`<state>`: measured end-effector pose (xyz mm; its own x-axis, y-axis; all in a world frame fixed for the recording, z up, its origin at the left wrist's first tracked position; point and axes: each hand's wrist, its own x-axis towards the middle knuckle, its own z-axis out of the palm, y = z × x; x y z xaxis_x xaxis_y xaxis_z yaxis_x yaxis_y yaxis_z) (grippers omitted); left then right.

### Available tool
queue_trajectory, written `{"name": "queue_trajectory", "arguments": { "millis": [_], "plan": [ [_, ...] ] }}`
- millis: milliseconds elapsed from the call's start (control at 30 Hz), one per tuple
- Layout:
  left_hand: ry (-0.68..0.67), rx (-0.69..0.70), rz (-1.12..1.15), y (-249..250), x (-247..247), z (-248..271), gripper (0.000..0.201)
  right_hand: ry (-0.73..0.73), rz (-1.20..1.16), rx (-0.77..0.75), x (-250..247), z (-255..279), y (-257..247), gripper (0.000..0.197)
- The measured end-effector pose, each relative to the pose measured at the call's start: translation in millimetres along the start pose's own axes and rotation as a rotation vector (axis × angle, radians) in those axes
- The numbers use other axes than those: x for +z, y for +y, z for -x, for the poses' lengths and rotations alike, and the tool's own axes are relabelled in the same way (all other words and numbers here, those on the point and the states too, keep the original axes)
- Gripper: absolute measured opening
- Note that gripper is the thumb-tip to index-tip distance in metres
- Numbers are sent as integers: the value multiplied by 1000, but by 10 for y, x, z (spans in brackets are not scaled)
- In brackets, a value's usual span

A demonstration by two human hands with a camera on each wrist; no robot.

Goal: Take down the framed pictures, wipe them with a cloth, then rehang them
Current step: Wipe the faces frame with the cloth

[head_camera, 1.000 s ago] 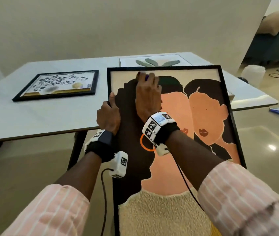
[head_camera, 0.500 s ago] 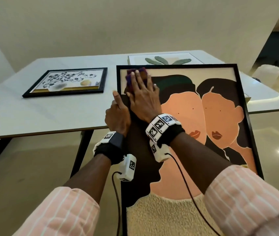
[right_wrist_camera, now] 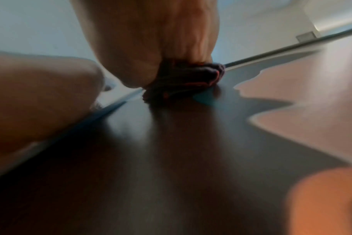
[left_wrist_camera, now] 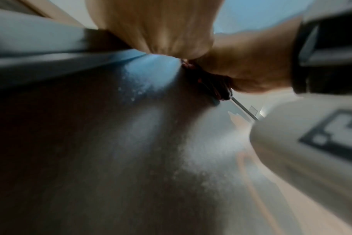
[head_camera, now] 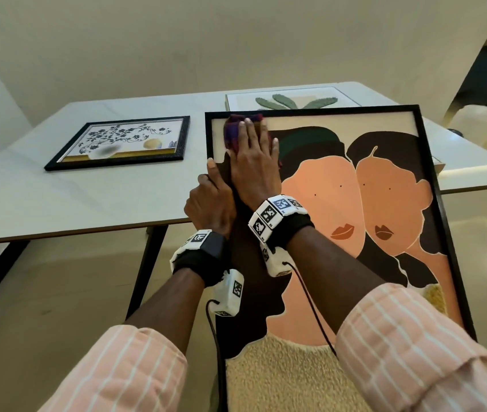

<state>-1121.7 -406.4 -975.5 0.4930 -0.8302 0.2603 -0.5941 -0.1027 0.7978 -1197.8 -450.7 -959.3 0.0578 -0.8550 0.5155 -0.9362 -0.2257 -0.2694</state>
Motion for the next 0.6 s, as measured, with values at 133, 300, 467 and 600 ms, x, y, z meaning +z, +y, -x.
{"name": "queue_trajectory", "arguments": {
  "millis": [133, 300, 467, 600],
  "plan": [
    [8, 29, -63, -19, 21, 10, 57, -102, 11, -72, -40, -13, -50, 75],
    [30, 51, -103, -29, 56, 26, 57, 94, -61, -55, -55, -32, 481, 56],
    [61, 29, -157, 3, 64, 54, 58, -7, -46, -139, -28, 23, 348, 61],
    [96, 11, -170, 44, 89, 91, 56, 98, -128, -36, -46, -16, 631, 59]
  ]
}}
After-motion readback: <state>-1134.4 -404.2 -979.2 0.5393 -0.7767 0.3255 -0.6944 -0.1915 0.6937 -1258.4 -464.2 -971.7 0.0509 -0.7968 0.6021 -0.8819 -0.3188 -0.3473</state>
